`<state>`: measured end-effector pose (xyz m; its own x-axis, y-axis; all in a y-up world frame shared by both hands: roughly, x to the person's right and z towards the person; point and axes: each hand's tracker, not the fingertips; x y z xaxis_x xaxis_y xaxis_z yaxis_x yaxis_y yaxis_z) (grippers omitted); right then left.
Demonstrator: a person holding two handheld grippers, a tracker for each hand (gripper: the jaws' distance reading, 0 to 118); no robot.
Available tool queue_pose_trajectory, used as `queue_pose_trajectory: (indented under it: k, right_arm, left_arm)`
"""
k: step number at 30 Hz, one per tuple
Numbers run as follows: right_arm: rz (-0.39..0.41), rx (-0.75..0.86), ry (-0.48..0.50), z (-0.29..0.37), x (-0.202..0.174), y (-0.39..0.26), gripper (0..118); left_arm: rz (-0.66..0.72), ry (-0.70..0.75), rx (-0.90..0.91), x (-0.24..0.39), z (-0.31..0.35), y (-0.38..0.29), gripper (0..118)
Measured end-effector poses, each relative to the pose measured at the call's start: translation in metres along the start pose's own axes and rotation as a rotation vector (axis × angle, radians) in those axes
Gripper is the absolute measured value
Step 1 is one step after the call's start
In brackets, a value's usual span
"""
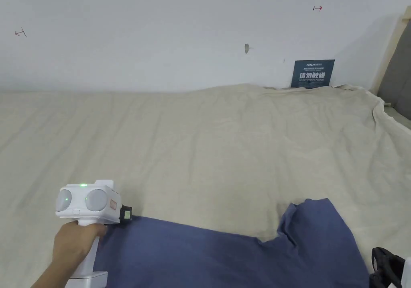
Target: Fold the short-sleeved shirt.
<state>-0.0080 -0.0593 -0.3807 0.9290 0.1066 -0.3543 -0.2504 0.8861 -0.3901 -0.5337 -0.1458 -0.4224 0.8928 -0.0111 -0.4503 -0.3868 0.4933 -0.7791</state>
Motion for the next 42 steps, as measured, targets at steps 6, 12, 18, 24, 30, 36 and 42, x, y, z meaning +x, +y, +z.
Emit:
queue_pose_trajectory:
  k: [6,12,18,24,30,36,42]
  right_arm:
    - [-0.052,-0.037,0.026,-0.015,0.022,0.004,0]
    - [-0.126,-0.187,0.059,-0.057,0.052,0.017,38]
    - [-0.114,-0.358,0.082,-0.116,0.059,0.017,84]
    - [-0.092,-0.551,0.065,-0.163,0.041,-0.006,80]
    - [-0.072,-0.577,0.046,-0.162,0.027,-0.022,45]
    - [-0.047,-0.529,0.087,-0.133,0.025,-0.010,2]
    - [-0.018,-0.360,0.147,-0.067,0.023,0.031,2]
  left_arm:
    - [-0.069,0.014,0.065,0.004,0.020,-0.002,0]
    - [-0.075,-0.067,0.188,0.009,0.103,-0.022,0]
    - [-0.077,-0.094,0.232,-0.002,0.146,-0.032,0]
    - [-0.074,-0.094,0.257,-0.007,0.167,-0.037,0]
    - [-0.045,-0.093,0.252,-0.014,0.163,-0.043,0]
    - [-0.026,-0.080,0.250,-0.016,0.165,-0.053,0]
    - [-0.004,-0.068,0.276,-0.025,0.185,-0.069,0]
